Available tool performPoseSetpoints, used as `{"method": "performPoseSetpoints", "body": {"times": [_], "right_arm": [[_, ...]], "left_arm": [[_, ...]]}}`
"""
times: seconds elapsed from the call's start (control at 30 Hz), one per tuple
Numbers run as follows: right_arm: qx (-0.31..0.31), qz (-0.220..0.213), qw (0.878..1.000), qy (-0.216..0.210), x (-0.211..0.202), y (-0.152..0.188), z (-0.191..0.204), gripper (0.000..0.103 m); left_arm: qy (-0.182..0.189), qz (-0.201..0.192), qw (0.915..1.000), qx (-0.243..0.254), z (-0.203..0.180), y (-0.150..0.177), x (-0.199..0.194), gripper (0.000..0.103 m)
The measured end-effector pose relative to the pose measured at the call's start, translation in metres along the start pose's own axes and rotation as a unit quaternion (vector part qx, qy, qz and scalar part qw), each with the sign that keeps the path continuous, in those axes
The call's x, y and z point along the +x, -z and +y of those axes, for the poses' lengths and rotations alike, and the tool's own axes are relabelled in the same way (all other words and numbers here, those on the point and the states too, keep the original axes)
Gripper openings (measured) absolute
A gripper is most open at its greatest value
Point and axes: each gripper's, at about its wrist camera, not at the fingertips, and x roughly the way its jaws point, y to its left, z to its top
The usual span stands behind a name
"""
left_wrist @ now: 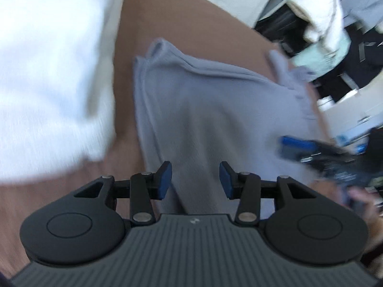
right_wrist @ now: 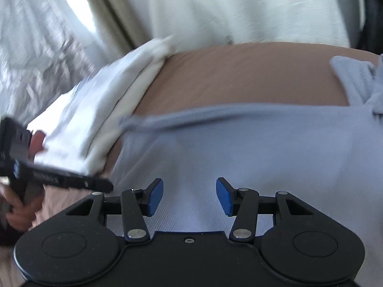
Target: Fold clothes
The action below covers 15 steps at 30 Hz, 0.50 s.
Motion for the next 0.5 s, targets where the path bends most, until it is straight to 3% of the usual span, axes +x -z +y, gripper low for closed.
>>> {"method": "performPoseSetpoints", "body": {"times": [0.23, 0.3, 0.37, 0.5], "right_arm": [[0.018, -0.003, 0.999, 0.051, -0.032, 0.026, -0.033, 0.054], [0.053, -0.022, 0.996, 0.067, -0.044, 0.036, -0.047, 0.054], [0.098, -0.035, 0.989, 0.102, -0.062, 0.048, -0.060, 0.054], [0.140, -0.051, 0.972, 0.180, -0.108, 0.070, -0.082, 0.055]], "left_arm": [[-0.011, 0.067, 0.9975, 0.019, -0.016, 0.036, 0.018, 0.049], [-0.013, 0.056, 0.9979, 0.031, -0.021, 0.039, 0.023, 0.038], [-0.021, 0.059, 0.9976, 0.030, -0.023, 0.042, 0.025, 0.009], [-0.028, 0.025, 0.9981, 0.048, -0.033, 0.044, 0.004, 0.005]]}}
